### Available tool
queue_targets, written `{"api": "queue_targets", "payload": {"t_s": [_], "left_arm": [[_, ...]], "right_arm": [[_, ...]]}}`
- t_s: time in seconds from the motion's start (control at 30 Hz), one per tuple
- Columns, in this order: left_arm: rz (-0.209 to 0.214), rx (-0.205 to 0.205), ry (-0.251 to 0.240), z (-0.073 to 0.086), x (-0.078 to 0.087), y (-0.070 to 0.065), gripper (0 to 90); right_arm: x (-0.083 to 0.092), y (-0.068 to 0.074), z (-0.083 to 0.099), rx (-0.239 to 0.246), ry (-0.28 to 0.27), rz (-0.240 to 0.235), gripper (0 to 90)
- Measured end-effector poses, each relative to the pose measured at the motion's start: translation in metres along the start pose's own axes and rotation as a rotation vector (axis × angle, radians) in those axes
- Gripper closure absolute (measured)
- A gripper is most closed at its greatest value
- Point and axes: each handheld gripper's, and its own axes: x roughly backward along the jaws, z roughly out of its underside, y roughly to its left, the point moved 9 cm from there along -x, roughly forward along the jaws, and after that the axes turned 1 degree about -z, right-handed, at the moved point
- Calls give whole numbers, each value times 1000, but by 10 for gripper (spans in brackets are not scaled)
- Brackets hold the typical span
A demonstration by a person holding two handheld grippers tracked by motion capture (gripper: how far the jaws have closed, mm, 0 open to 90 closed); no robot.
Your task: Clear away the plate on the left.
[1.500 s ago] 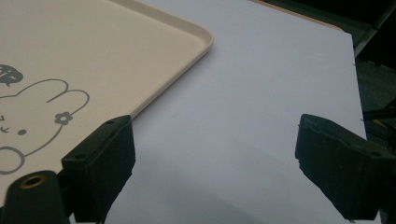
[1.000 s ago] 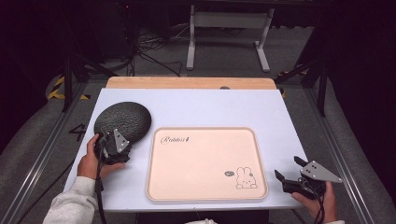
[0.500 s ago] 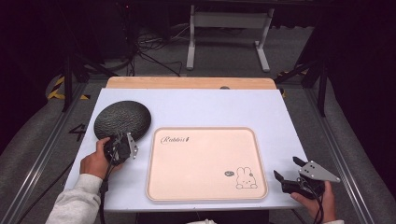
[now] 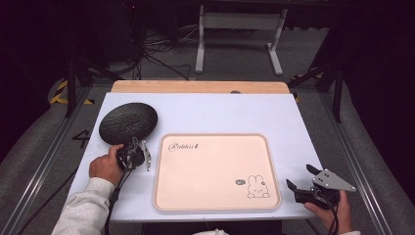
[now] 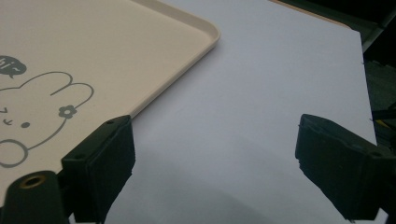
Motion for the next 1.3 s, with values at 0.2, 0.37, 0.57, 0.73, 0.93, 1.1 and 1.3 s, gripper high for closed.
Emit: {"api": "queue_targets", "payload": {"t_s": [0.2, 0.37, 0.57, 0.73, 0.93, 1.1, 1.3], "left_arm": [[-12, 1, -13, -3, -1, 1, 876], [-10, 28, -36, -5, 3, 5, 878], [10, 65, -100, -18, 13, 2, 876], [13, 75, -138, -30, 25, 4, 867], [3, 53, -196, -49, 44, 5, 871], [-1, 56, -254, -67, 62, 5, 865], [18, 31, -357, -97, 89, -4, 862]], "right_arm": [[-1, -1, 1, -3, 4, -1, 125], [0, -1, 1, -4, 1, -2, 125], [0, 1, 2, -2, 13, -15, 127], [0, 0, 1, -4, 7, -16, 128], [1, 0, 1, -7, 0, -18, 128], [1, 0, 0, -7, -2, -17, 128], [2, -1, -1, -12, -7, -14, 128]]}}
